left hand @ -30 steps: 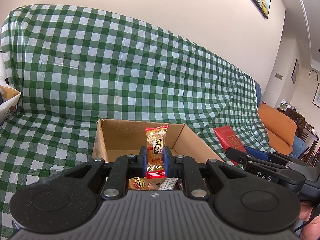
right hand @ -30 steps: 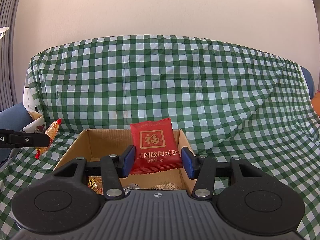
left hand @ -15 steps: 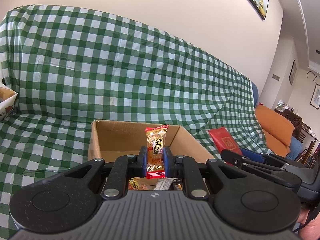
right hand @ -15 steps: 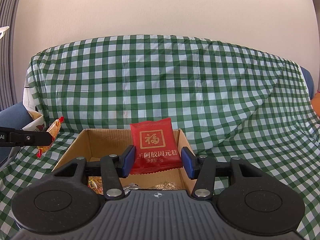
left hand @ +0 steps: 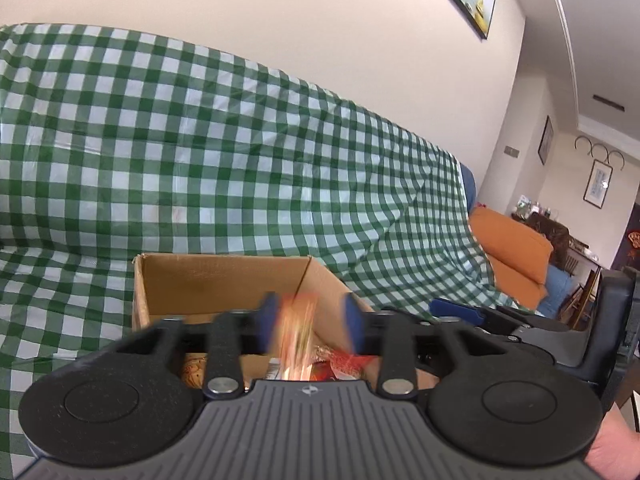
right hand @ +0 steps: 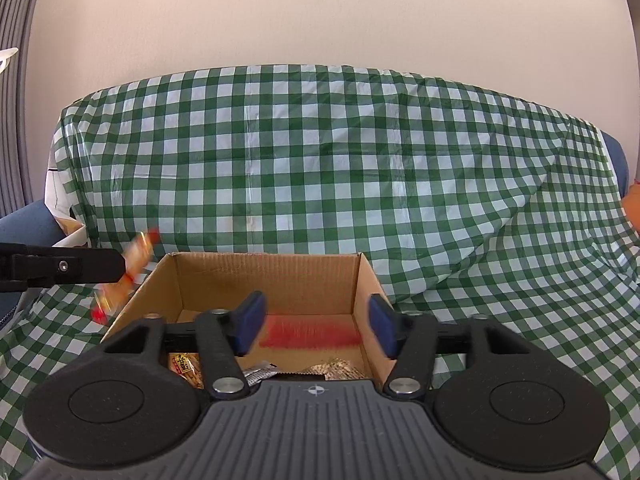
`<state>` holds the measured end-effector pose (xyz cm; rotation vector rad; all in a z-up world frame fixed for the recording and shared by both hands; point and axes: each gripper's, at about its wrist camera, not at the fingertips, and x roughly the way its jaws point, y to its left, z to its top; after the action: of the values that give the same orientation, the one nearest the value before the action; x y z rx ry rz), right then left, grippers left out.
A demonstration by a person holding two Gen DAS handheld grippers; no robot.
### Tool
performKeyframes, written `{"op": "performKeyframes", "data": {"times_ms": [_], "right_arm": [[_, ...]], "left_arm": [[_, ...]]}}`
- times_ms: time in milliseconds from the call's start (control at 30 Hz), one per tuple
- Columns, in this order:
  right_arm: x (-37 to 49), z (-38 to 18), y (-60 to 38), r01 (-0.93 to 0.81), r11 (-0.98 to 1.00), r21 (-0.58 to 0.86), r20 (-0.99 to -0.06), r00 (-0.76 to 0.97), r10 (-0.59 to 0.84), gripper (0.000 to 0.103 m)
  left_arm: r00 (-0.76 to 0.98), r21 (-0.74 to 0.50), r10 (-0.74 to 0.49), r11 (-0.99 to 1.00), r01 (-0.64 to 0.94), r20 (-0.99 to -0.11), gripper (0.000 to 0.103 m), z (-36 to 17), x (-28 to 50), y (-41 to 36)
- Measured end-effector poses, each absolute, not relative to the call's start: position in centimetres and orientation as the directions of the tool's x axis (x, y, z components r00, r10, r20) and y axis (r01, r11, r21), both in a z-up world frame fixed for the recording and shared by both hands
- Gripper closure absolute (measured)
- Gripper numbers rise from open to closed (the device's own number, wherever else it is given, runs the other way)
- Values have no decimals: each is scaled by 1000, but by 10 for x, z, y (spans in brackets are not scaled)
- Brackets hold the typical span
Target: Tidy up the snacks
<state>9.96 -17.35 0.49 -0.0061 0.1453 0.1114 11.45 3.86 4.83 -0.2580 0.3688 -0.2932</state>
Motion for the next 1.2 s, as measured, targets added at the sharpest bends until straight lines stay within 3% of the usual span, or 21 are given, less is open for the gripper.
{"op": "performKeyframes", "data": {"times_ms": [167, 233, 300, 367, 467, 633, 700, 833, 1000, 1200], "right_arm": [[97, 5, -182, -100, 995, 10, -138, 985, 100, 18], [94, 5, -187, -95, 995, 13, -136, 986, 96, 12], [89, 5, -191, -87, 996, 21, -133, 987, 89, 7], [83, 5, -196, -82, 996, 31, -128, 988, 85, 1], [69, 5, -212, -72, 994, 76, -119, 990, 81, 1], [43, 2, -234, -46, 985, 165, -139, 988, 70, 1], [28, 2, -237, -42, 982, 183, -147, 987, 69, 1], [8, -5, -239, -44, 980, 193, -182, 980, 80, 1], [4, -19, -222, -52, 987, 154, -254, 963, 90, 1], [19, -27, -216, -41, 991, 127, -301, 951, 78, 1]], "left_arm": [[896, -315, -309, 926, 207, -318, 53, 47, 114, 48], [899, -305, -299, 931, 201, -319, 46, 48, 111, 50], [907, -274, -278, 942, 194, -315, 29, 49, 103, 49], [917, -222, -252, 957, 188, -309, 22, 51, 91, 45], [929, -176, -203, 972, 154, -310, 17, 59, 75, 40], [901, -231, -196, 967, 111, -386, 9, 71, 44, 34], [882, -262, -197, 961, 88, -429, 0, 68, 33, 28], [846, -326, -193, 945, 23, -498, 0, 47, 16, 15], [806, -258, -118, 965, -44, -579, 0, 13, 15, -1], [791, -266, -98, 960, -84, -604, 0, 0, 30, 12]]}}
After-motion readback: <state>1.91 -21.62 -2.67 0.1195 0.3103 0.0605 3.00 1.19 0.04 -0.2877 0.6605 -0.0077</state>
